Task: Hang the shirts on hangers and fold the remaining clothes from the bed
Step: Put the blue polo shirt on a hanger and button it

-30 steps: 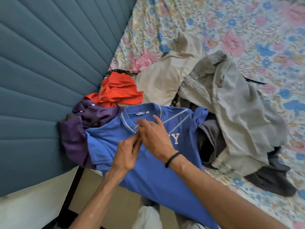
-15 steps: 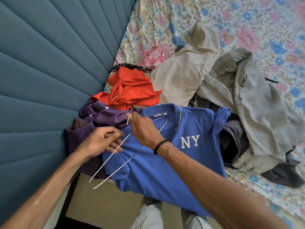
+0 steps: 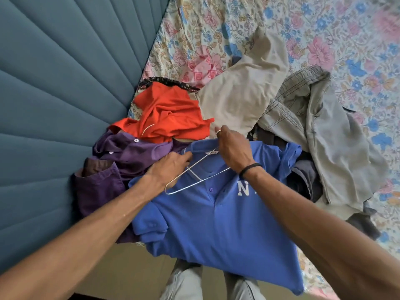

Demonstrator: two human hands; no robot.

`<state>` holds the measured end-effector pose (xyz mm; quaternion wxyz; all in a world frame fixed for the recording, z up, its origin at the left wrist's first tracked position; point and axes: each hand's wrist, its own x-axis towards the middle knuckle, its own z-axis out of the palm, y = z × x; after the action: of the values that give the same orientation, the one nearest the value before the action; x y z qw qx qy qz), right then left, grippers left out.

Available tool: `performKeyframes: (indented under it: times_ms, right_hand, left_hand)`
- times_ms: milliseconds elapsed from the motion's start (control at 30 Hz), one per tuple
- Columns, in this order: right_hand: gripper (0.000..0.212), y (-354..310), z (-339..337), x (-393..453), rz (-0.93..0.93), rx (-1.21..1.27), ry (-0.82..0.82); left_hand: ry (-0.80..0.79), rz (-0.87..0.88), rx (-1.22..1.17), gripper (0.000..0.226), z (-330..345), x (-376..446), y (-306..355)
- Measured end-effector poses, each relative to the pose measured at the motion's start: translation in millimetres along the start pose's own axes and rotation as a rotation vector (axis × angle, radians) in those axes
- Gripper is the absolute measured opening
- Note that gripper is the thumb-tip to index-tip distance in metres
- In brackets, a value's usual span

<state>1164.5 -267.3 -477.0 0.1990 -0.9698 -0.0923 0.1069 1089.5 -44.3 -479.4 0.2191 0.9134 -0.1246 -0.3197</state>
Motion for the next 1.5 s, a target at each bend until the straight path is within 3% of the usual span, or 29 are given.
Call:
performKeyframes:
  times_ms: [100,133,233,333,400,433,500,633,767,900,1033,1133,1233,1300,1367,1500]
  right_hand:
    - [0.039,3,-4,11,-0.111,-0.175,0.145]
    - [0.041,5,-5,14,-0.127,-0.226,0.148]
    - [0.045,12,-9,23,-0.16,-0.372,0.123]
    - [0.047,17,-21,45,-0.094,-0.377,0.039]
    - [0.048,18,-26,59,-0.128,-0.384,-0.063]
    - [0.048,19,-25,62,-0.182,-0.394,-0.106]
    - [0.047,21,-24,64,-0.3,-0.406,-0.139]
    - [0.043,34,-20,60,-0.364,-0.369,-0.038]
    - [0.043,49,-27,62,-0.5,-0.353,0.048]
    - [0.039,64,-45,56,-0.685,-0.339,0.016]
    - [0.037,54,-40,49,-0.647,-0.564,-0.01]
    - [0.033,40,-23,50,-0.62,-0.686,-0.148]
    - [0.015,21,-13,51,-0.531,-0.733,-0.236]
    - [0.013,4,-12,56,-0.435,-0.657,-0.297]
    - [0.018,-3,-11,67,-0.255,-0.489,-0.254]
    - [0.034,-1,-17,49,0.119,0.137,-0.196]
  left_hand:
    - [-0.009,0.047,0.101,0.084,8,5,-15]
    - [-0.022,0.063,0.066,0.088,8,4,-14]
    - [-0.056,0.088,0.052,0.055,13,2,-10]
    - [-0.204,0.136,0.219,0.045,2,-9,-16]
    - [0.046,0.265,0.361,0.064,-5,-11,-25]
    - [0.072,0.337,0.38,0.056,-6,-16,-31]
    - [0.15,0.278,0.134,0.024,-23,-34,-38]
    - [0.198,0.273,-0.058,0.012,-36,-53,-48]
    - [0.175,0.24,-0.156,0.017,-46,-46,-46]
    - [0.132,0.208,-0.156,0.025,-58,-47,-56]
    - [0.149,0.208,-0.103,0.025,-60,-53,-38]
    - [0.206,0.203,-0.042,0.023,-61,-48,-17]
    - [0.285,0.182,-0.059,0.019,-51,-32,17]
    - [0.342,0.067,-0.045,0.015,-35,-14,40]
    - [0.405,-0.103,-0.029,0.013,-23,7,50]
    - [0.436,-0.335,-0.045,0.024,-7,24,50]
